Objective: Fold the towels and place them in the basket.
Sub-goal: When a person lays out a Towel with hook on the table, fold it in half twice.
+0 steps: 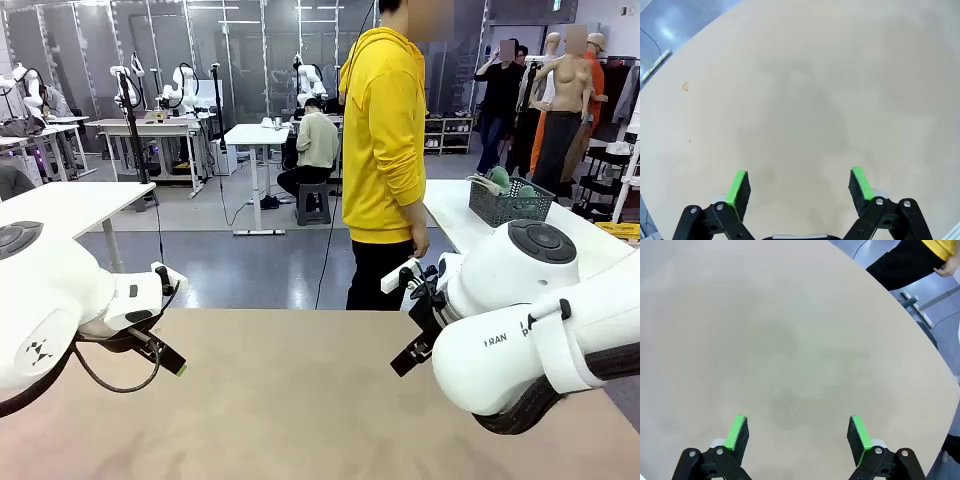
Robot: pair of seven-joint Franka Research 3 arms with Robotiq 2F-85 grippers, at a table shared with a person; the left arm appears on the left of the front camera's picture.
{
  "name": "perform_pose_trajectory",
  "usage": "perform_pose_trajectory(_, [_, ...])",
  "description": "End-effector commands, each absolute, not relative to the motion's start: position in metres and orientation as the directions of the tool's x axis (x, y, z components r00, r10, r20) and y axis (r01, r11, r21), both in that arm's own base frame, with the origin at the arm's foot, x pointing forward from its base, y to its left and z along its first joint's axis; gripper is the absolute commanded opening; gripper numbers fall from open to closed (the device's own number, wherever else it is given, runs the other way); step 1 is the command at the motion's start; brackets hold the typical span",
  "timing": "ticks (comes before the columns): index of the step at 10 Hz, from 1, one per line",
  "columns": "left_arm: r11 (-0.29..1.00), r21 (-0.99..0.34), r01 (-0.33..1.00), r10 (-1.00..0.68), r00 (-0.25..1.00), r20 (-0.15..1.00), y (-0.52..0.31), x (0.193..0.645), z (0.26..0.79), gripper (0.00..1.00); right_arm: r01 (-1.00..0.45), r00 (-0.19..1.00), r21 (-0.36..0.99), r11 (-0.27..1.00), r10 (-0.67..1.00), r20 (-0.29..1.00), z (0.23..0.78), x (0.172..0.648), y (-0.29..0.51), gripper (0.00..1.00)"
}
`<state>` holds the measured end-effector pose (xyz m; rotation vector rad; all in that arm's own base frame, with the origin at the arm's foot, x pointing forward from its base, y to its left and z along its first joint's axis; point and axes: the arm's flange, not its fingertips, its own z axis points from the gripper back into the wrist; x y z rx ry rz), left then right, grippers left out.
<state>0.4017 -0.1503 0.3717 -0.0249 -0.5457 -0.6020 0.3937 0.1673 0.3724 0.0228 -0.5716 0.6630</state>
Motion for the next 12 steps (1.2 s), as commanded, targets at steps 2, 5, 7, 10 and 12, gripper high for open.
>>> perform_pose_trajectory(2, [0.828, 0.133, 0.545, -0.532, 0.687, 0.495, -0.151, 0.402, 0.372, 1.00, -0.588, 0.641, -0.158, 0.794, 0.575, 0.508, 0.372, 0.394, 0.167, 1.00])
perform_pose_trajectory(5, [0.828, 0.133, 0.545, -0.532, 0.687, 0.495, -0.151, 0.402, 0.372, 1.00, -0.588, 0.641, -0.158, 0.794, 0.575, 0.508, 0.372, 0.394, 0.167, 1.00])
perform_pose_trajectory(7, [0.828, 0.133, 0.545, -0.532, 0.687, 0.495, -0.151, 0.402, 0.372, 1.00, -0.588, 0.641, -0.158, 0.794, 0.575, 0.508, 0.372, 0.394, 0.167, 1.00])
perform_pose_trajectory(10, [0.828, 0.133, 0.545, -0.532, 0.687, 0.495, -0.151, 0.402, 0.372, 1.00, -0.589, 0.639, -0.159, 0.792, 0.577, 0.508, 0.372, 0.394, 0.167, 1.00])
perform_pose_trajectory(12, [0.815, 0.117, 0.567, -0.554, 0.706, 0.441, -0.147, 0.404, 0.393, 1.00, -0.569, 0.669, -0.182, 0.802, 0.581, 0.464, 0.401, 0.393, 0.160, 1.00])
